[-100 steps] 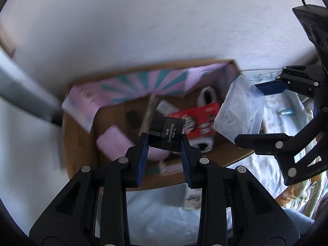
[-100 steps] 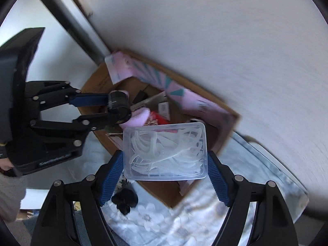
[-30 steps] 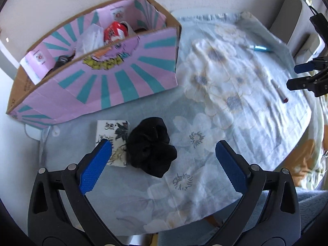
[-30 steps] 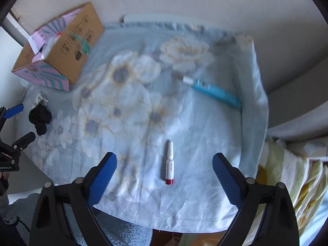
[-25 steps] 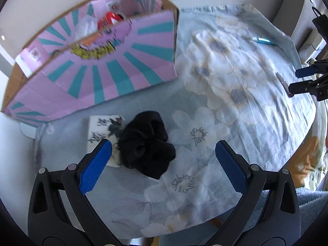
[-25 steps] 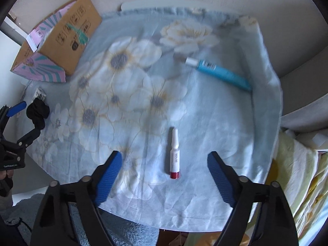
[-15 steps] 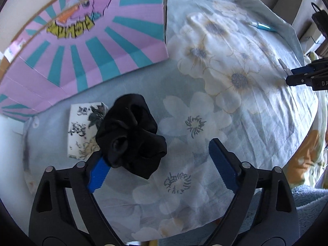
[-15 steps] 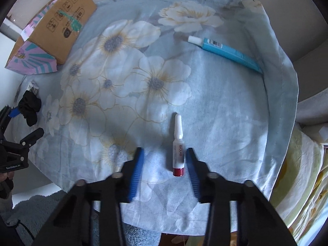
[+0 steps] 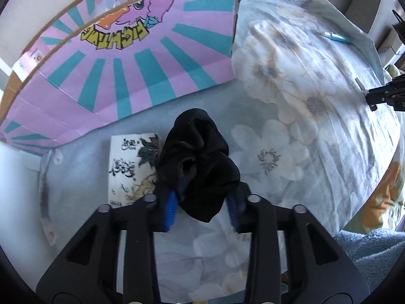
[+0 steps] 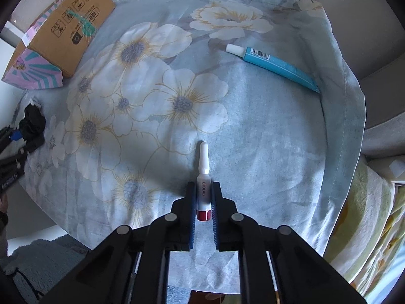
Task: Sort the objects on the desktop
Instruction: 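Grasp the black cloth with the left tool while the right tool grasps the lipstick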
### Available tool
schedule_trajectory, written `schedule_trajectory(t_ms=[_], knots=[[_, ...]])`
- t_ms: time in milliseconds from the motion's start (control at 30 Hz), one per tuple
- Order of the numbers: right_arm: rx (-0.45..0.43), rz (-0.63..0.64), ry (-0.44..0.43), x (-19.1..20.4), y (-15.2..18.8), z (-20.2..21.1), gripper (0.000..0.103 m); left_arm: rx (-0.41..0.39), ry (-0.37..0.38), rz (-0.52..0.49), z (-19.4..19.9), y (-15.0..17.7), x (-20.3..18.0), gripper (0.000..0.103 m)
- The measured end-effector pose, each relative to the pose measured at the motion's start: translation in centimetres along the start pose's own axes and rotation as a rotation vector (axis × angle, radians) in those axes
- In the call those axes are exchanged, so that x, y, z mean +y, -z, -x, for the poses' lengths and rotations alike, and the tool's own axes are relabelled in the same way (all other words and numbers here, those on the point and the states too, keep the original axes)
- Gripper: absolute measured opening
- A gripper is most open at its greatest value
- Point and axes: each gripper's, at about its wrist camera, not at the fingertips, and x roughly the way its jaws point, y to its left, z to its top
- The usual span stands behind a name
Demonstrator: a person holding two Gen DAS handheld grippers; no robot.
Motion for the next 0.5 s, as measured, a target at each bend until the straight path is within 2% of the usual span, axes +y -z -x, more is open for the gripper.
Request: schedule_trajectory(t_ms=[133,500], knots=[[-0.003,-0.012,0.004,-0.2,0.4,0.0,0.010,-0.011,-0.011,-0.003,0.2,0.0,0.3,0.010],[-0.019,-0.049,0.003,-0.9,1.6,0.9,0.010,-0.076,0.012,0.016,3.4,-1.1,1.2,0.008]])
